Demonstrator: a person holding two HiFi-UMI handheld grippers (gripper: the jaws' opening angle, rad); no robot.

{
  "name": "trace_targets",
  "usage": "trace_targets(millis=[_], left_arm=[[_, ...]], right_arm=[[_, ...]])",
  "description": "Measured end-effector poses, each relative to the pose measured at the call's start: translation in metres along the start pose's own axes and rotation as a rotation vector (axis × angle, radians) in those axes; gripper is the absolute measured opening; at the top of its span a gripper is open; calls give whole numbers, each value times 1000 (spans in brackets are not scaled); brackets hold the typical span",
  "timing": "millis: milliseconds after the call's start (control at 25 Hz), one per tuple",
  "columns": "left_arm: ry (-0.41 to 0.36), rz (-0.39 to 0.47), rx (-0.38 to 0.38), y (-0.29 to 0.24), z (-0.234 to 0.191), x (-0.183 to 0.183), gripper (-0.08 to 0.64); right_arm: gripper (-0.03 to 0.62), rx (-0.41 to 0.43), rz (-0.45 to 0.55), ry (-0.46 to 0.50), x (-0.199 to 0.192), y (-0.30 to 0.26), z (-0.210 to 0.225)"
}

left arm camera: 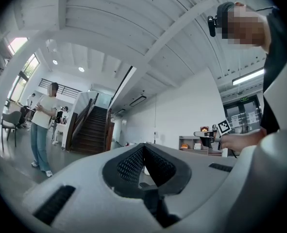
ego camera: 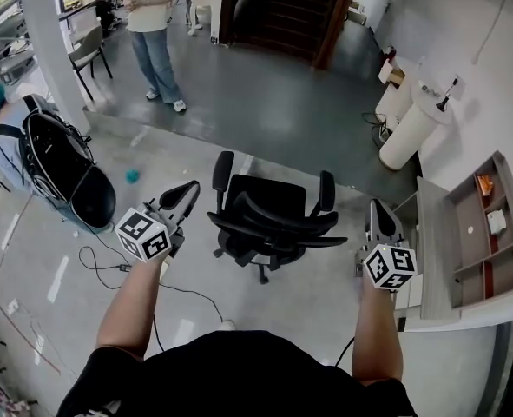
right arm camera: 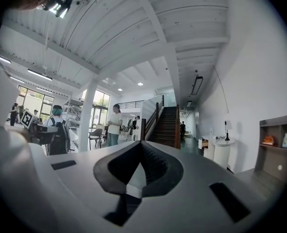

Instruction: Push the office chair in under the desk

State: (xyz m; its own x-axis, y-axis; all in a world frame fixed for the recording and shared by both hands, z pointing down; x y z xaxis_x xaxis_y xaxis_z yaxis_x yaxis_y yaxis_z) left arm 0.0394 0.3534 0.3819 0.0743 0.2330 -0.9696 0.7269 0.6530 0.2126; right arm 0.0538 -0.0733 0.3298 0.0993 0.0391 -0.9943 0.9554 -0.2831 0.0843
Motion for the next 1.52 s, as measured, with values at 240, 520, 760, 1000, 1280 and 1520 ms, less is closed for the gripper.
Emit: trace_targets(millis=[240, 520, 760, 1000, 1280, 1520], left_arm=[[-15, 15, -57, -11, -4, 3, 17], [-22, 43, -92, -37, -2, 0, 17], [-64, 42, -57, -59, -3, 6, 17], [-94, -4, -20, -76, -7, -5, 17], [-229, -217, -89, -90, -11, -55, 18], [-388, -462, -143, -82, -19, -121, 21]], right_arm=[[8, -2, 6, 2, 3, -13, -4], [8, 9, 9, -2, -1, -34, 21], [8, 53, 29, -20, -5, -66, 44], [8, 65, 20, 10, -11, -86, 70], [74, 113, -68, 86, -30, -94, 86], [123, 153, -173, 134, -66, -89, 92]])
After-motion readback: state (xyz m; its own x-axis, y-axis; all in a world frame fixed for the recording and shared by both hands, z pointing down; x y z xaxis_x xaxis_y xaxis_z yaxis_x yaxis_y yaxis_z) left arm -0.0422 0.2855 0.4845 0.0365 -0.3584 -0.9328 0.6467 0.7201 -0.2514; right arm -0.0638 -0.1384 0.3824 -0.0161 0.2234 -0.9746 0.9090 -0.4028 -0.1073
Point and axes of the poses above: the fingertips, and each gripper's own axes: y backward along the fingers, z to its right, x out of its top, the point moved 3 cm from there along y, backward along the fingers, and after that the axes turned 5 degrees about z, right-handed, at the moved point
